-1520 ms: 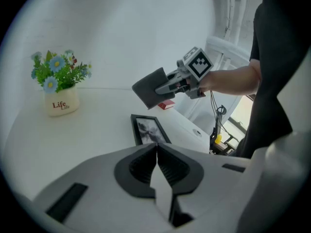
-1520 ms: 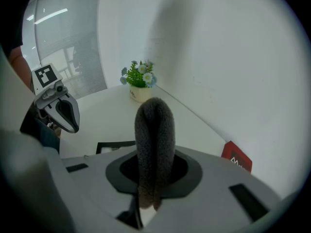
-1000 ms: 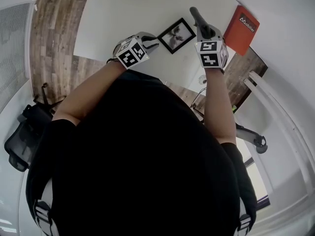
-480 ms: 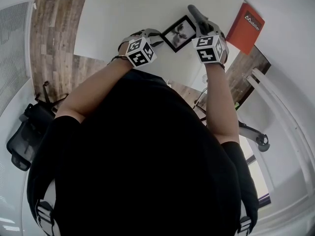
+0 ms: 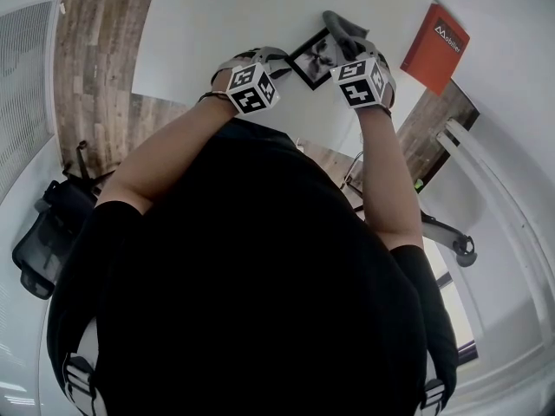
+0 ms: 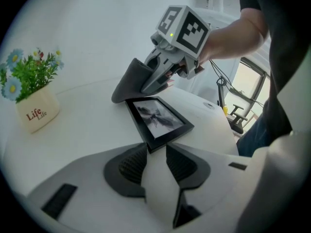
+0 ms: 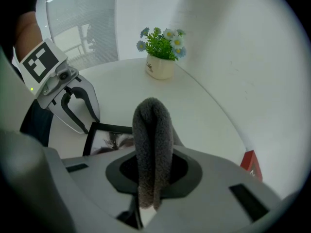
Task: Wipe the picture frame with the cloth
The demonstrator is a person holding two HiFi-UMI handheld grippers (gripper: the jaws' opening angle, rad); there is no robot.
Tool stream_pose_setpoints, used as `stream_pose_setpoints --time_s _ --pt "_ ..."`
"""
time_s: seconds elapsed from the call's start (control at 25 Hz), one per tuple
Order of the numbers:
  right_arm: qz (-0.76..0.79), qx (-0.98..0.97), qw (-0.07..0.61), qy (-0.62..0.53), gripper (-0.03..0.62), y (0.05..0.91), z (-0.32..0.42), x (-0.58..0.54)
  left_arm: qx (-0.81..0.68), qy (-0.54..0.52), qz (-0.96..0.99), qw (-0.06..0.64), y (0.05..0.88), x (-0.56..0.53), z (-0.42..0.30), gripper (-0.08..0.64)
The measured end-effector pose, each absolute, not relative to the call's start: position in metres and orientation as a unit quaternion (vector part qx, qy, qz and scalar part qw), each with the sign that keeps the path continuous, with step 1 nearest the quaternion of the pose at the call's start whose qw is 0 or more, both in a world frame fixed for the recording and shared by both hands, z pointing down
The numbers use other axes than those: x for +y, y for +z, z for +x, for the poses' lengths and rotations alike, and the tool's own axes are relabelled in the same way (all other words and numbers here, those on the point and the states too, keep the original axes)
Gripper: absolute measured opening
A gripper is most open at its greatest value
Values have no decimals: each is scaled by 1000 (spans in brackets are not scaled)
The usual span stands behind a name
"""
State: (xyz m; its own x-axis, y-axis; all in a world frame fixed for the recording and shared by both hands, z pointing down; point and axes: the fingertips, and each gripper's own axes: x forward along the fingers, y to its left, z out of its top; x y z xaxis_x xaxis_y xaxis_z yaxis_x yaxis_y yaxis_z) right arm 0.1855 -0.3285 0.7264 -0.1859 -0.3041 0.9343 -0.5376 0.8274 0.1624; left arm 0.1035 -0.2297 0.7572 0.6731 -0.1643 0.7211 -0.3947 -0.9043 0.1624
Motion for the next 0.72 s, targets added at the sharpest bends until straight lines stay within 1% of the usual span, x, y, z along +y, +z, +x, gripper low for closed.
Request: stream_pose_setpoints --time_s 0.72 --pt "219 -782 571 122 48 739 138 -272 -163 375 902 137 758 -229 104 124"
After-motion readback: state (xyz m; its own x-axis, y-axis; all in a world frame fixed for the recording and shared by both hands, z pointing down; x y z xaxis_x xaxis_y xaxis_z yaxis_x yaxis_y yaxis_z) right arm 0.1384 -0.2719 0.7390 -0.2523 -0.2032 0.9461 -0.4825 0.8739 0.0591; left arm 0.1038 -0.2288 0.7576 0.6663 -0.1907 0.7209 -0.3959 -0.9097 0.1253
